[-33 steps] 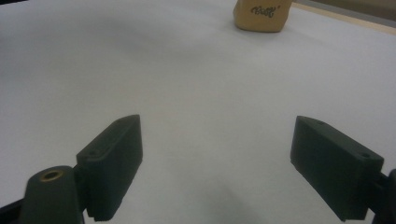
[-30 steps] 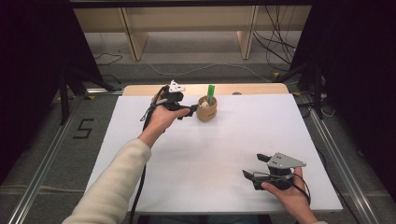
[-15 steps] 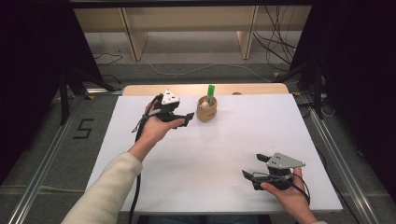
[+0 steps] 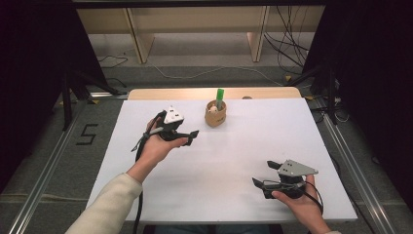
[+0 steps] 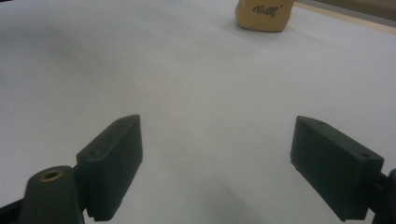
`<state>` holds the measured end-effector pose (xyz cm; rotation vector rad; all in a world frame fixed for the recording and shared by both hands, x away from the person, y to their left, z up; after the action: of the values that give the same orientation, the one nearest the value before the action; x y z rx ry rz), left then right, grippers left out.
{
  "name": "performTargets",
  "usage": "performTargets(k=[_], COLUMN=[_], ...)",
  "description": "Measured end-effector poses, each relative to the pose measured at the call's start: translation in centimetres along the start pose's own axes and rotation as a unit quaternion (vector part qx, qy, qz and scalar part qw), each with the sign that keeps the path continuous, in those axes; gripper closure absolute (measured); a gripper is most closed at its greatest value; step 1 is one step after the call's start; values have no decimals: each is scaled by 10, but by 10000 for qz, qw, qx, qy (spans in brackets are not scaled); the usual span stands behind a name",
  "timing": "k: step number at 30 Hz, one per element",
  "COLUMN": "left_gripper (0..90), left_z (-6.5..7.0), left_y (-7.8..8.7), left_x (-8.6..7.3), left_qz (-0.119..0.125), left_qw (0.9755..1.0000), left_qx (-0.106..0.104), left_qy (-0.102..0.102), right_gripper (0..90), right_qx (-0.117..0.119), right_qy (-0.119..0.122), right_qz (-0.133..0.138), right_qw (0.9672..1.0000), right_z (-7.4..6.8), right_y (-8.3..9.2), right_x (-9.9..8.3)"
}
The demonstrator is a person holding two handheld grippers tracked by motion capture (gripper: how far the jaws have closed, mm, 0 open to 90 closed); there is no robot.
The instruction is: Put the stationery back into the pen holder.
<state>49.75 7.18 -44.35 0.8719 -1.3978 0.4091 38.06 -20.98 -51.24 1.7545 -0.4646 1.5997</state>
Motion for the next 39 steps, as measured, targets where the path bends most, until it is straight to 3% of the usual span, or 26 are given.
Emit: performTargets(k=[21, 39], left_gripper=[271, 269], left_z=[23, 41], left_y=[23, 52], left_x=[-15, -50], left_qz=[4, -99], left_qw=[9996, 9992], left_qx=[-254, -372], left_qy=[-110, -75], right_gripper=[177, 177], right_qx=[-1, 29], right_qy=[18, 45], right_qz=[-13, -37], right_qw=[10000, 10000], right_z=[-1, -1], right_y=[0, -1], right_x=[0, -1])
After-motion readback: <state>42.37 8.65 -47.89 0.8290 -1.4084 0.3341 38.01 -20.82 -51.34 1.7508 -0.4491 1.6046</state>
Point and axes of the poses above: each handheld gripper's, and its own axes: y roughly backward along the jaws, x roughly out of its top, z roughly to its right, the point moved 8 cm from there along -y, roughly forward along the jaws, and after that the axes turned 15 degrees about z, right-handed, at the moved point
